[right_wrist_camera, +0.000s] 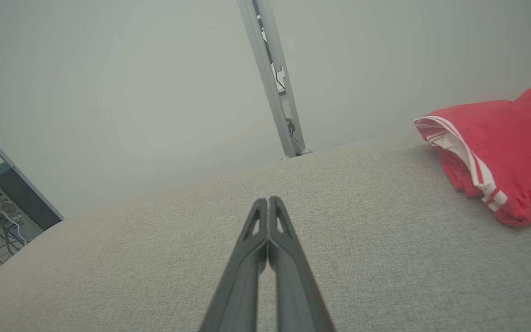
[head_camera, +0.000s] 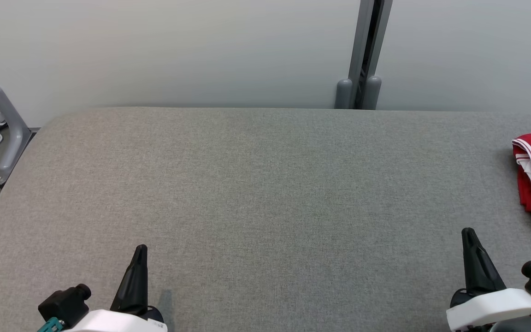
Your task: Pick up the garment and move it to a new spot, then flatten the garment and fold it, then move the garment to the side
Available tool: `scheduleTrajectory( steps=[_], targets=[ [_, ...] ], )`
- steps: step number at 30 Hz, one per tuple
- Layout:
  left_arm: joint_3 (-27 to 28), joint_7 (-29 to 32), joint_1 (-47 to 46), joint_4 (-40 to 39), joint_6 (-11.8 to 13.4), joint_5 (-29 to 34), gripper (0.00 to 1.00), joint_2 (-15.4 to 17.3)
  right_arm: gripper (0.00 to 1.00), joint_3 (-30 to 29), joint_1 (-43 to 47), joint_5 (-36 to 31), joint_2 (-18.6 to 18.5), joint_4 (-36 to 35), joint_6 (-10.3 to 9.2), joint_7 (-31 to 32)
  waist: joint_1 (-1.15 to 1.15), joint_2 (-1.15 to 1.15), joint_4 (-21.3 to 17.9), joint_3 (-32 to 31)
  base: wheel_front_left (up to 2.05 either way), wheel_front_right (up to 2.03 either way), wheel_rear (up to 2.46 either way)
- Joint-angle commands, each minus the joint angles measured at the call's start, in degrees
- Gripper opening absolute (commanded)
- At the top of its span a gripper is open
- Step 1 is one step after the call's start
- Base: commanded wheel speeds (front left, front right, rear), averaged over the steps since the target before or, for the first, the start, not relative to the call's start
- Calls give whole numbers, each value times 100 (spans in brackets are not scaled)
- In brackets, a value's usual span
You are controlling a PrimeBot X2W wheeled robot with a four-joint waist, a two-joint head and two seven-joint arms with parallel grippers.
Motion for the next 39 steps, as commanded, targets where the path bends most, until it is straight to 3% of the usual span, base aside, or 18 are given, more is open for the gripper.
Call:
scheduleTrajectory(
  steps=[1, 39],
  targets=[
    [51, 41, -209, -70, 6, -236, 0, 49, 0, -40, -174, 282, -43, -69, 0, 66, 0, 0, -7, 0, 0, 0, 0],
    [319, 751, -687, 63, -7, -2932, 0, 150, 0, -321, -452, 3482, -80, 49, 0, 894, 0, 0, -196, -6, 0, 0, 0]
  ],
)
